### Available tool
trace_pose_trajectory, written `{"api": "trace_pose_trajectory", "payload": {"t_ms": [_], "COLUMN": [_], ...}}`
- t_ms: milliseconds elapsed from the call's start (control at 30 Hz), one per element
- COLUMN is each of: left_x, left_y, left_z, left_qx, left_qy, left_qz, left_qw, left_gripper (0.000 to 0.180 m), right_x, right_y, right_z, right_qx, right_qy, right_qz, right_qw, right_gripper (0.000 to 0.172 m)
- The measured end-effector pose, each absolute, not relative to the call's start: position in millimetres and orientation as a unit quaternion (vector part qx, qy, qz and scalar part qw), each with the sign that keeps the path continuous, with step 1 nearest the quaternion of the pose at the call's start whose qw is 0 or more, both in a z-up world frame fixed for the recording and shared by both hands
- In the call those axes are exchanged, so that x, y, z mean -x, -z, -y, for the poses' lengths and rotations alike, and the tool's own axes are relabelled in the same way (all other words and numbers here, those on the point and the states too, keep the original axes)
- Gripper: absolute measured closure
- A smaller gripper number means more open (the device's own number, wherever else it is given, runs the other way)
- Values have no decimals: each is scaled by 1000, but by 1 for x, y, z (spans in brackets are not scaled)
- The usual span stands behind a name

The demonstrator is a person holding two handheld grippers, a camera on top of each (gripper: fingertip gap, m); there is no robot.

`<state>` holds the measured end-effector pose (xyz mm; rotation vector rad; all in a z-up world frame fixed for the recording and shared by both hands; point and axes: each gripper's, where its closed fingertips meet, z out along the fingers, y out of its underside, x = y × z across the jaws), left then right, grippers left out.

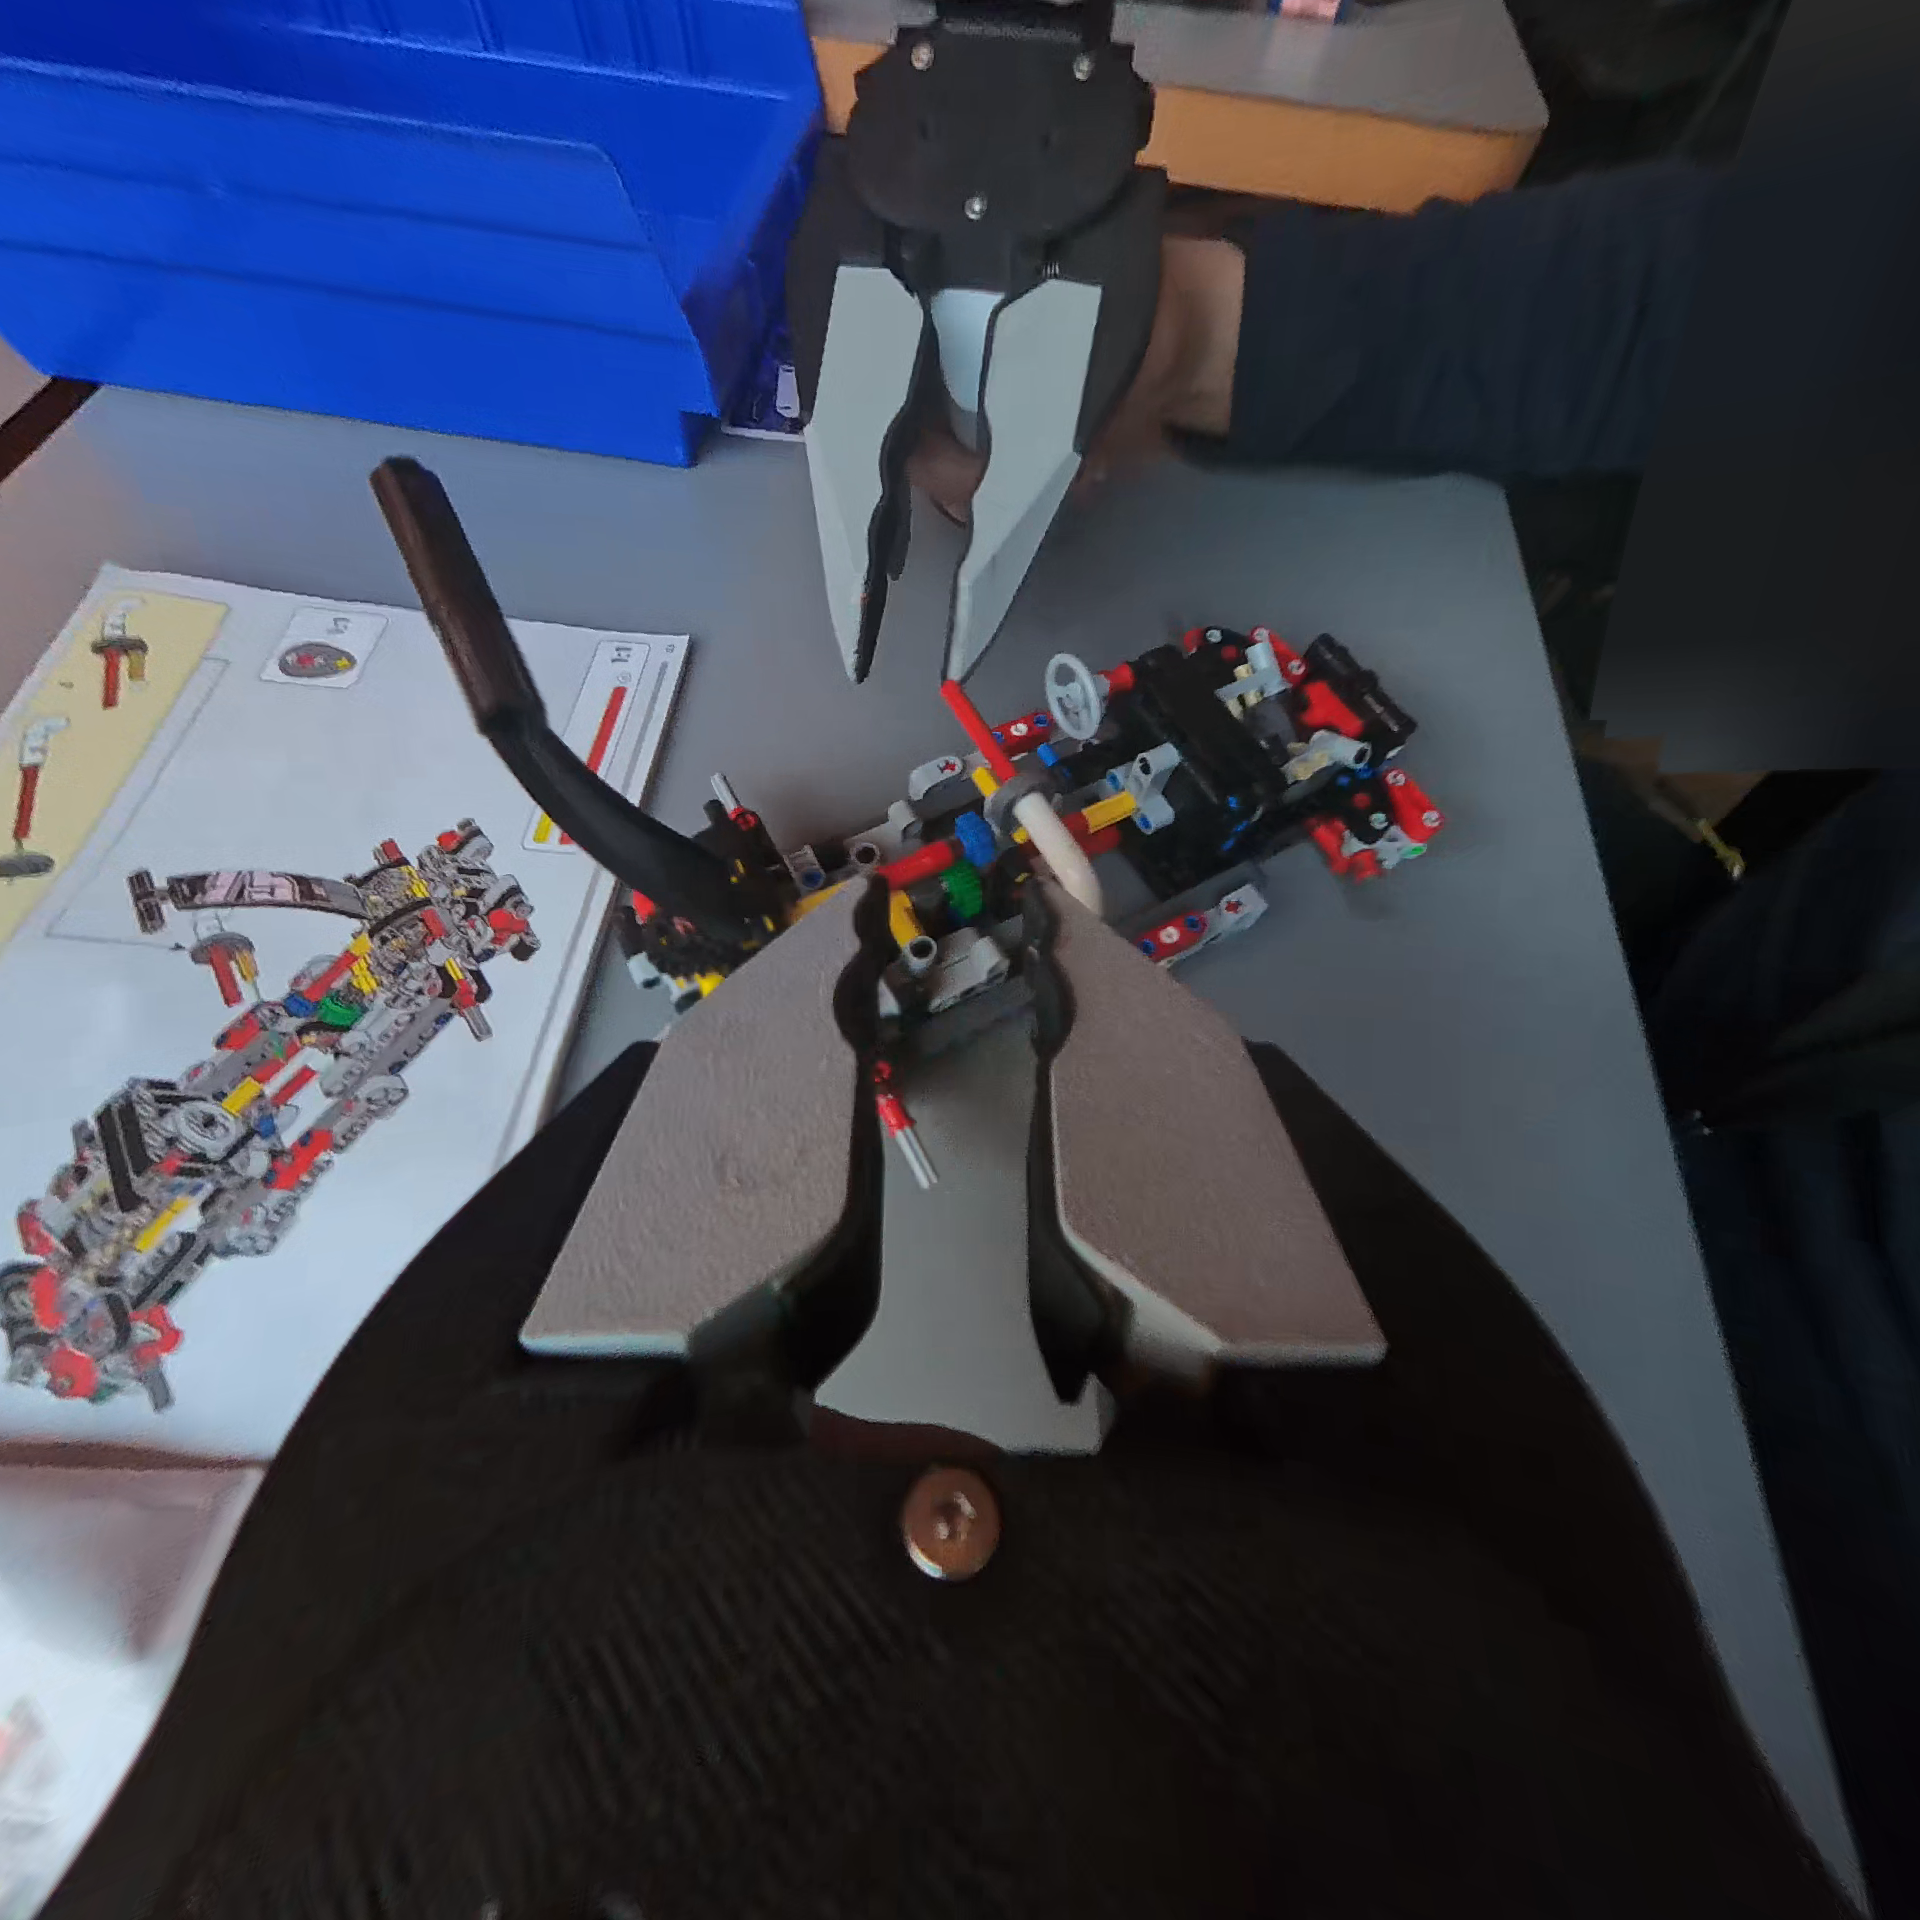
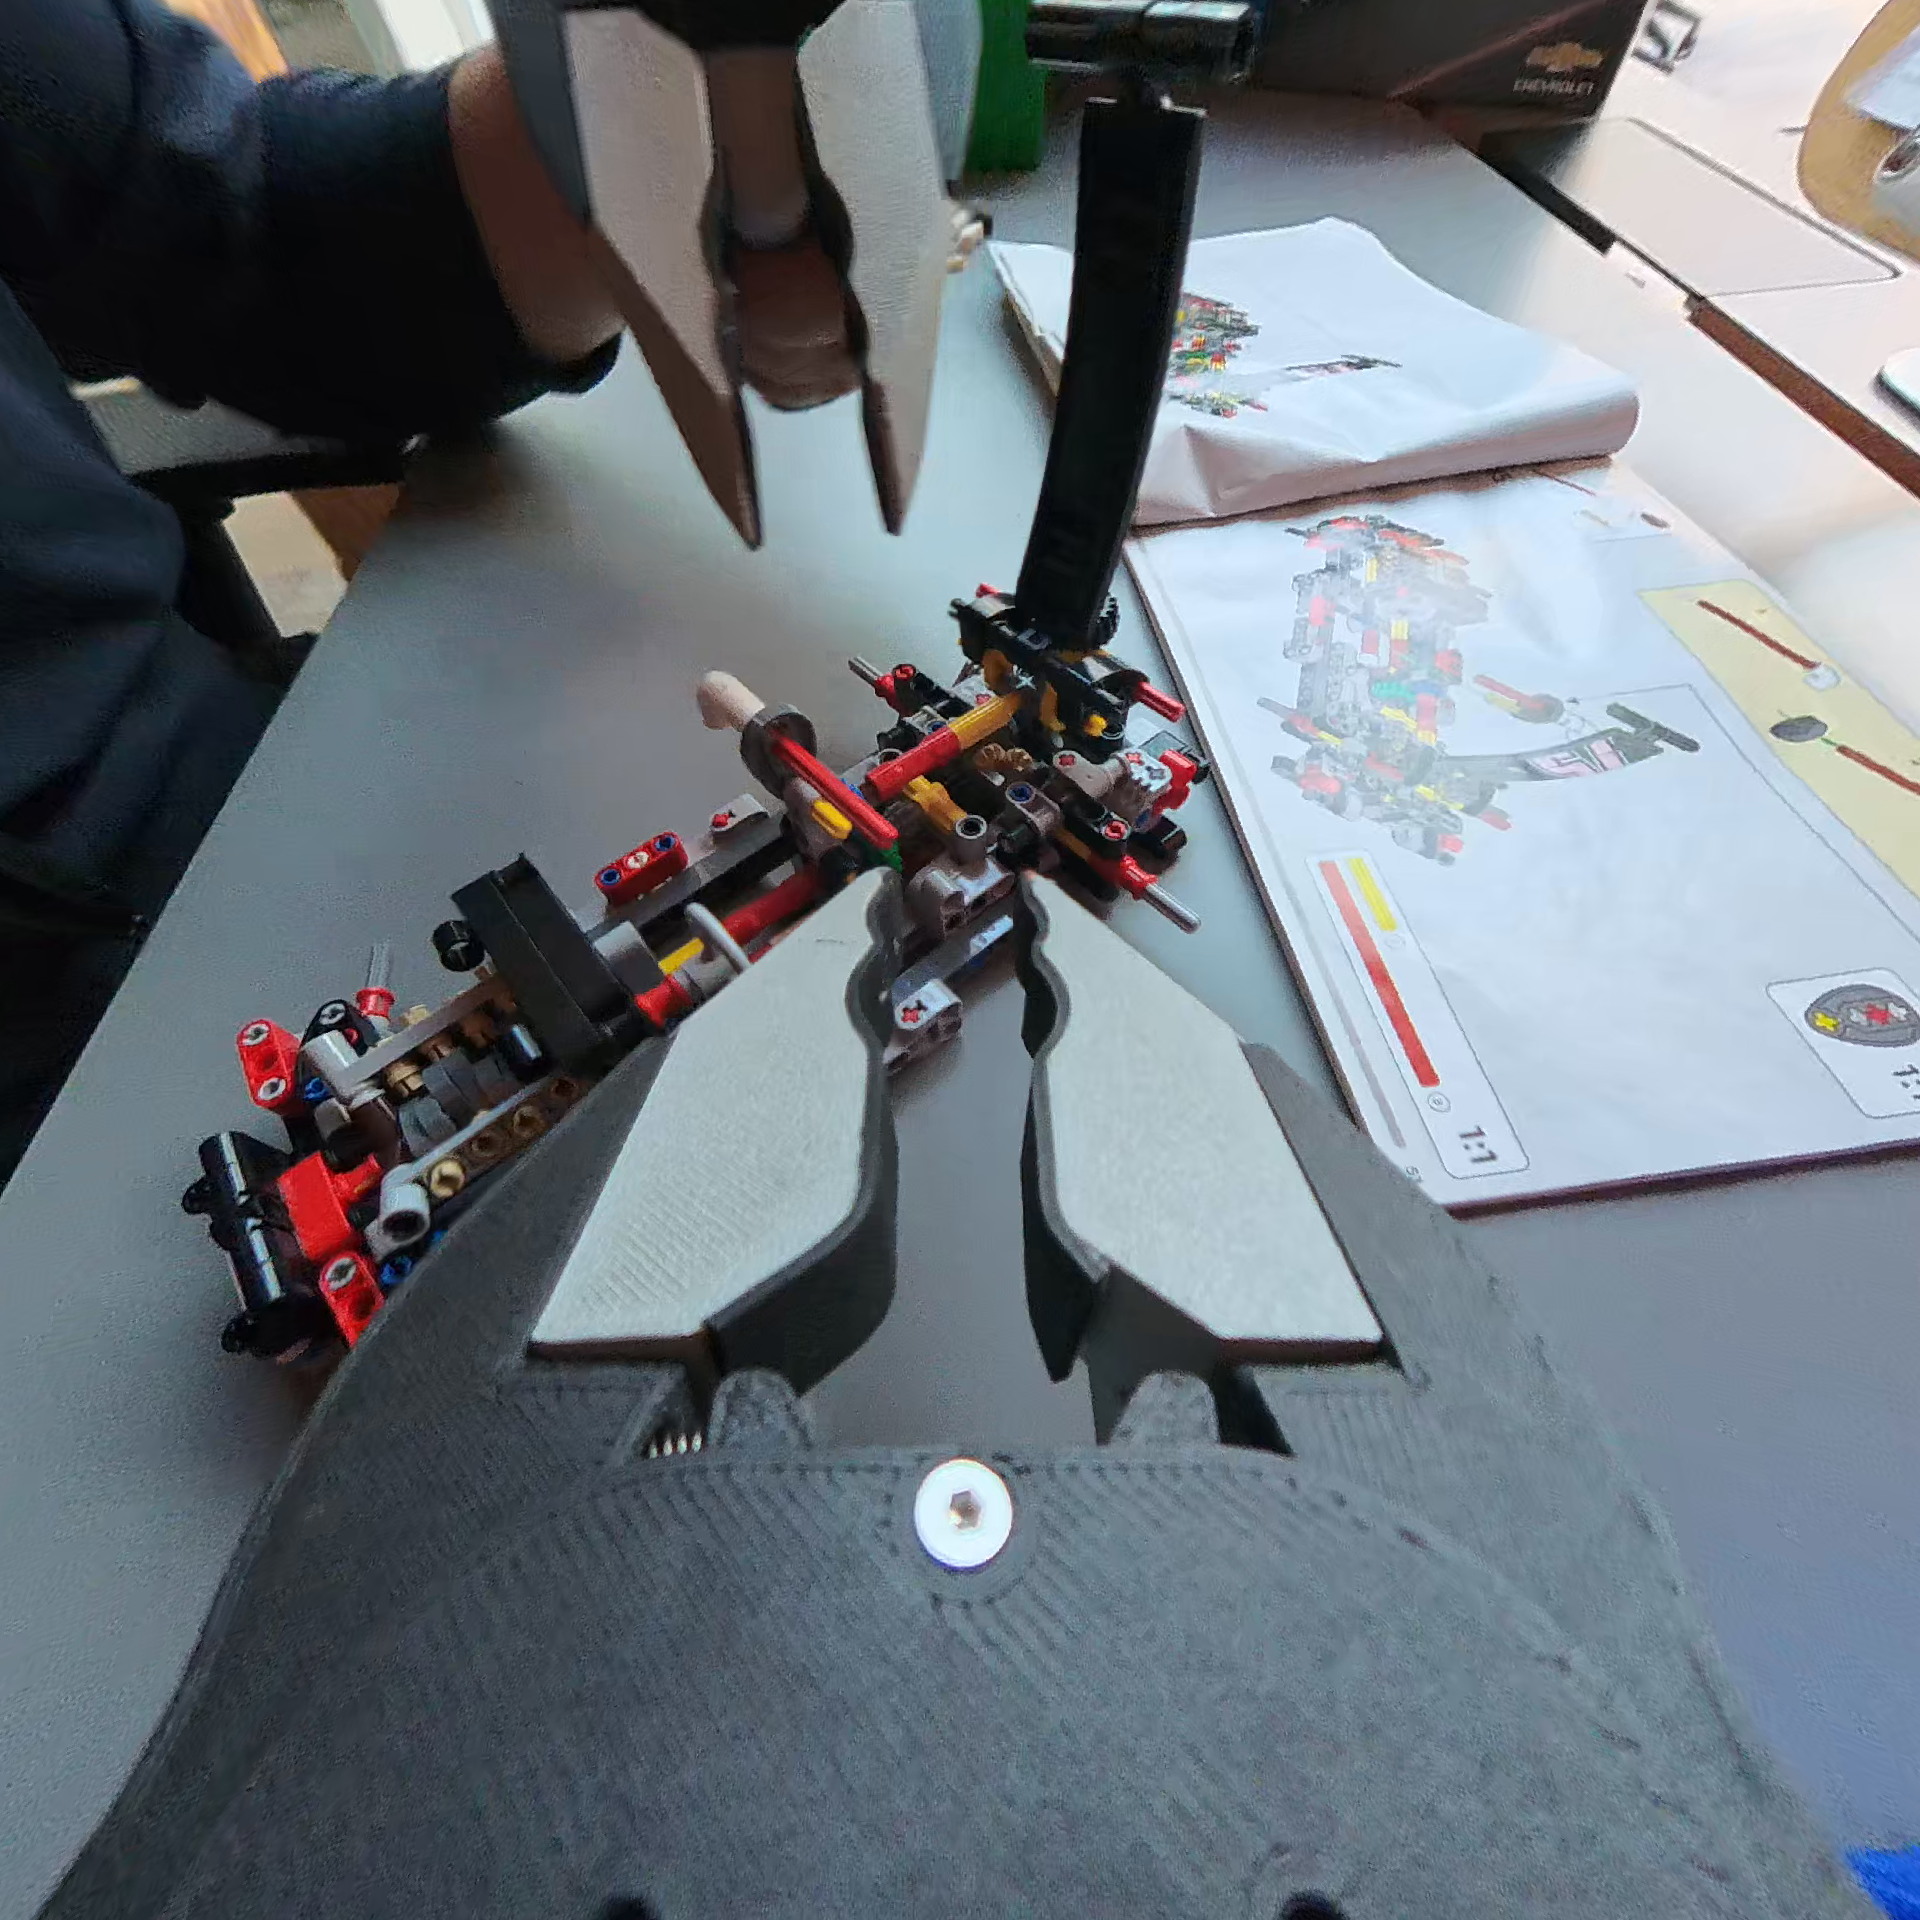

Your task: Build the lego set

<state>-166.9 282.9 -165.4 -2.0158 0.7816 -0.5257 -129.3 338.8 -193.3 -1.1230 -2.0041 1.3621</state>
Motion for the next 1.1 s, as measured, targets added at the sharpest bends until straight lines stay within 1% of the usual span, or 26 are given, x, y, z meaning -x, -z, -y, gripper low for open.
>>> {"api": "trace_pose_trajectory", "payload": {"t_ms": [67,167,200,267,333,433,467,500,567,633,700,733,933,1100], "left_x": [168,179,177,172,168,164,167,170,176,184,194,198,221,238], "left_y": [171,198,207,220,229,237,240,241,240,237,236,236,241,241], "left_z": [-278,-265,-257,-244,-232,-221,-218,-215,-205,-194,-185,-179,-146,-135], "left_qx": [822,862,871,883,887,892,898,901,905,907,911,913,917,917], "left_qy": [209,189,201,211,210,211,195,181,163,157,147,145,120,105], "left_qz": [-288,-260,-250,-239,-231,-214,-209,-207,-204,-193,-176,-171,-142,-126], "left_qw": [444,392,371,346,340,338,334,336,337,339,342,341,354,363], "left_gripper": [157,150,147,147,147,148,148,151,151,151,150,150,148,147], "right_x": [130,124,121,112,105,102,102,101,97,87,75,73,67,83], "right_y": [197,206,212,225,228,230,230,228,223,231,241,244,244,243], "right_z": [-335,-328,-328,-332,-330,-329,-332,-338,-344,-345,-334,-328,-283,-239], "right_qx": [421,431,439,459,465,483,491,500,510,530,535,540,520,518], "right_qy": [-502,-484,-469,-434,-441,-444,-436,-429,-433,-422,-433,-441,-443,-449], "right_qz": [724,738,744,759,756,748,746,743,731,728,723,716,730,728], "right_qw": [215,189,183,157,132,105,109,120,134,107,51,30,-15,-18], "right_gripper": [153,156,157,159,160,159,154,157,159,159,162,172,172,171]}}
